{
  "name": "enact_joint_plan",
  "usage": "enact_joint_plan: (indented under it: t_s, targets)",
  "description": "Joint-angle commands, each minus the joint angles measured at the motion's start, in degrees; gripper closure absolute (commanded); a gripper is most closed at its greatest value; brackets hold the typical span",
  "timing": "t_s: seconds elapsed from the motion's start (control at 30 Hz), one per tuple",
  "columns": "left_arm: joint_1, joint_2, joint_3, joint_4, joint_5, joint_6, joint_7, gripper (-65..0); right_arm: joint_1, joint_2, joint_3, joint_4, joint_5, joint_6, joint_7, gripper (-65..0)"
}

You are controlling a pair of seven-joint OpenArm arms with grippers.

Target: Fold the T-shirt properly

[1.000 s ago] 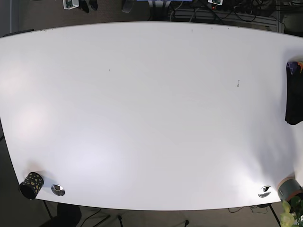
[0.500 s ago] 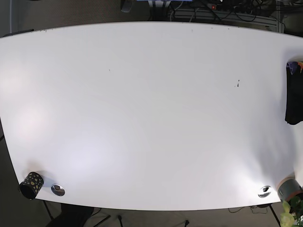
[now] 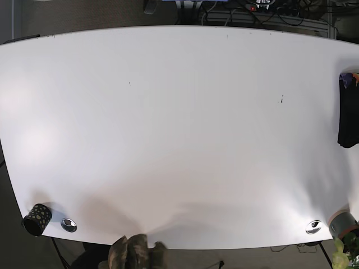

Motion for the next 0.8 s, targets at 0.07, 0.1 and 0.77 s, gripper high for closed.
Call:
enact_joint_plan:
  t_s: [0.07, 0.1, 0.77]
  targets:
    - [-2.77, 0.3, 0.14, -5.21, -0.07, -0.31, -0.27, -36.5, 2.33, 0.95, 0.41, -4.83, -0.39, -0.2, 0.2, -15.9]
    - [-3.48, 0.3, 0.14, -6.35, -0.07, -0.31, -0.27, -36.5, 2.86, 0.95, 0.41, -5.62, -0.39, -0.2, 0.2, -15.9]
    - [4.35, 0.56, 0.23, 6.04, 0.02, -0.49, -0.18, -28.6, -2.68, 0.24, 0.68, 1.94, 0.14, 0.07, 0.29, -15.9]
